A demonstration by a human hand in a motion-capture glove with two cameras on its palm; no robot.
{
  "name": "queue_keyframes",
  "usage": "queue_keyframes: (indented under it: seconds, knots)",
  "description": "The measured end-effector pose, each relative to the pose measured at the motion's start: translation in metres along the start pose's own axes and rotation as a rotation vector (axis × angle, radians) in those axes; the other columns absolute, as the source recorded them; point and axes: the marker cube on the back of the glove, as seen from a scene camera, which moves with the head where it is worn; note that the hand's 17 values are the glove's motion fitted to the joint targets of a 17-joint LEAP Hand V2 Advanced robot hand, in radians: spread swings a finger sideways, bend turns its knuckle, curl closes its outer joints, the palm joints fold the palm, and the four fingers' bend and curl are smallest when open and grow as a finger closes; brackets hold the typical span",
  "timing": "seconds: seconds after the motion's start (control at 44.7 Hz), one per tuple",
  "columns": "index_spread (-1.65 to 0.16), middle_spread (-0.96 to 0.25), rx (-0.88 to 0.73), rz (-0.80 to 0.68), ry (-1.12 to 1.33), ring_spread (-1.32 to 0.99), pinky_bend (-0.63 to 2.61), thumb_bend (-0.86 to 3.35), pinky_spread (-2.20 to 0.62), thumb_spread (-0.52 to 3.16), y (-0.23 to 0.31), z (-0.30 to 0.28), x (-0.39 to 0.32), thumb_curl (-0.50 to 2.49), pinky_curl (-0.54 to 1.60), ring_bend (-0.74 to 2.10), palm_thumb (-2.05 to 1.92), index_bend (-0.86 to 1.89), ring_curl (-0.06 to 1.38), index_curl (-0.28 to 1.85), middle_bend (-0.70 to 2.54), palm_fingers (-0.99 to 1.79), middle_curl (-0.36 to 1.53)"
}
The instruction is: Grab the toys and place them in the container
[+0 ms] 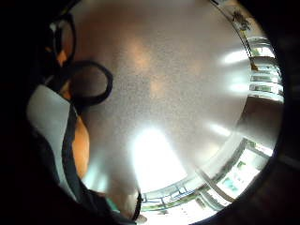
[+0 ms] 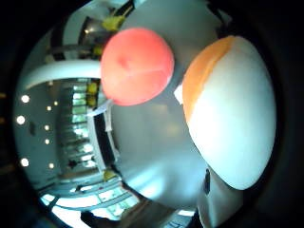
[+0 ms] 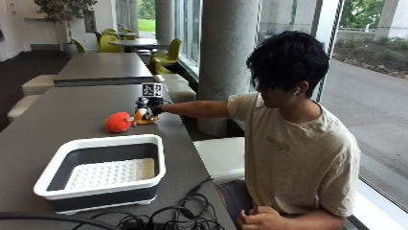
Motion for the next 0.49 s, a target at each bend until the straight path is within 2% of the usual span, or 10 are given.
queue_keyframes:
  seconds: [0.089, 0.201, 0.335, 0.492]
  knots:
    - [-0.31, -0.14, 0.099, -0.141, 0.227, -0.3, 1.12, 0.22, -0.33, 1.27, 0.009, -0.013, -0.005, 0.52, 0.37, 0.9, 0.71, 0.23, 0.46, 0.14, 0.33, 0.82, 0.32]
    - [-0.31, -0.19, 0.164, -0.236, 0.353, -0.35, 1.08, 0.21, -0.37, 1.15, 0.027, -0.037, -0.021, 0.58, 0.38, 0.93, 0.75, 0.26, 0.49, 0.17, 0.37, 0.88, 0.36]
    - [-0.32, -0.24, 0.198, -0.429, 0.323, -0.39, 1.04, 0.18, -0.4, 1.03, 0.055, -0.062, -0.07, 0.64, 0.38, 0.95, 0.77, 0.28, 0.51, 0.2, 0.39, 0.91, 0.4]
    - [-0.33, -0.28, 0.251, -0.453, 0.28, -0.42, 1.02, 0.16, -0.41, 0.92, 0.091, -0.082, -0.137, 0.7, 0.39, 0.94, 0.78, 0.29, 0.53, 0.23, 0.4, 0.91, 0.43]
